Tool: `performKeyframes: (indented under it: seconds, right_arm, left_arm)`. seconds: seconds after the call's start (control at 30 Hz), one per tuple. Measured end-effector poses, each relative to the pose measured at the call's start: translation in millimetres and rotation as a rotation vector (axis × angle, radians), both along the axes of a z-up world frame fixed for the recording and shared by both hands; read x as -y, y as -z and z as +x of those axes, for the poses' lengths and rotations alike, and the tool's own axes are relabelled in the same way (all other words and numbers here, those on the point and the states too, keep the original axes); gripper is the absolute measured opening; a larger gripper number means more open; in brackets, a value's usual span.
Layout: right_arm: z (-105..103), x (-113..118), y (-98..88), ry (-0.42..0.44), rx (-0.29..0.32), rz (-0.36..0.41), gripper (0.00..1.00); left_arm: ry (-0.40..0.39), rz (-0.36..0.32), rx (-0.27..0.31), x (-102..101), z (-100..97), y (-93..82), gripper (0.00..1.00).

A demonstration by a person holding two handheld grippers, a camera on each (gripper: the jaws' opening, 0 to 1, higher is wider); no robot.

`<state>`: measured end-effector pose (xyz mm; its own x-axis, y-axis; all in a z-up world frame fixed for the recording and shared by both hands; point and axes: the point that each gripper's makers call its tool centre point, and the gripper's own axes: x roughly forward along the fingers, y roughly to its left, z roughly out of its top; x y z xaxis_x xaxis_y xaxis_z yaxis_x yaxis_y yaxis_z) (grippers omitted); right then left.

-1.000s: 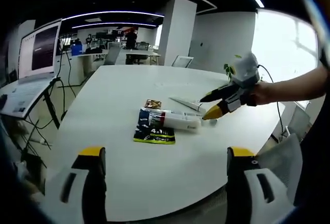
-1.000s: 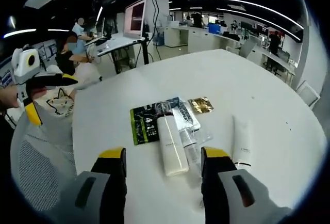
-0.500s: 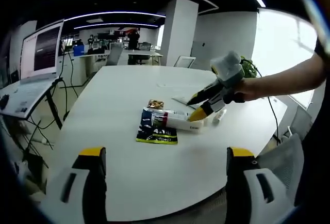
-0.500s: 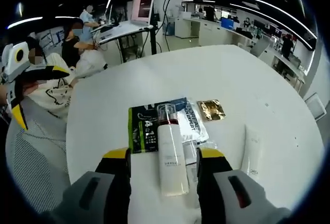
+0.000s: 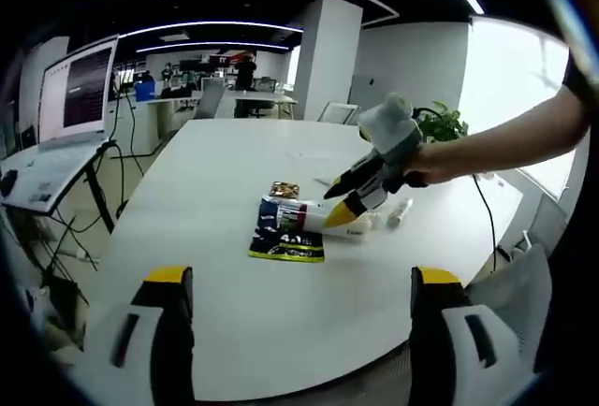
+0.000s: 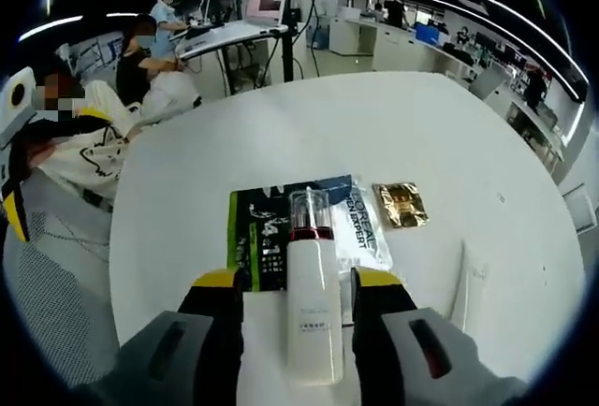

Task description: Arrange the skincare products in the storage area until every visible bottle or jar stands upright without overlapping.

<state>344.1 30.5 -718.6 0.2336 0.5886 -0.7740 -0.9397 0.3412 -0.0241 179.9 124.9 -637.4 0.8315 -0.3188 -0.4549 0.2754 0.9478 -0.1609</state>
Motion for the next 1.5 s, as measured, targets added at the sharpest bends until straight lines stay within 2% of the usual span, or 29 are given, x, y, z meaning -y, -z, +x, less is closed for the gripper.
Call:
performKeyframes:
  seconds: [0.3,0.5,0.6,0.8,1.1,1.2,1.27,1.5]
  right_arm:
    - [9,-13,14.5,-0.013,-0.015,-0.047,0.40]
    - [10,-14,26.3,-0.013,-0.037,-0.100,0.35]
    - [13,-13,33.9,-0.020,-0.028,-0.145,0.34]
    - [15,-9,32.3,-0.016,-0.019,-0.186,0.29]
    - [15,-8,39.4,-0.040,-0.006,-0.223,0.29]
    - [11,-8,41.7,-0.047,0.015,-0.253,0.30]
    - [16,-7,45.4,-0.059,0.041,-0.276,0.30]
    - [12,-5,41.2,-0.037,0.049,-0.251,0.28]
  left_arm:
    - [-0.002,-0.007,-0.003,0,0.3,0.5,0.89]
    - [-0.008,-0.013,-0.005,-1,1.0,0.3,0.89]
    - [-0.010,-0.014,-0.006,-1,1.1,0.4,0.89]
    - [-0.010,-0.013,-0.012,-1,0.8,1.6,0.89]
    - [-0.015,-0.012,-0.013,-2,1.1,2.3,0.89]
    - [-0.016,-0.011,-0.013,-2,1.0,1.9,0.89]
    - [-0.016,-0.014,-0.011,-2,1.2,1.4,0.89]
    - [-0.017,-0.015,-0.007,-1,1.4,0.1,0.88]
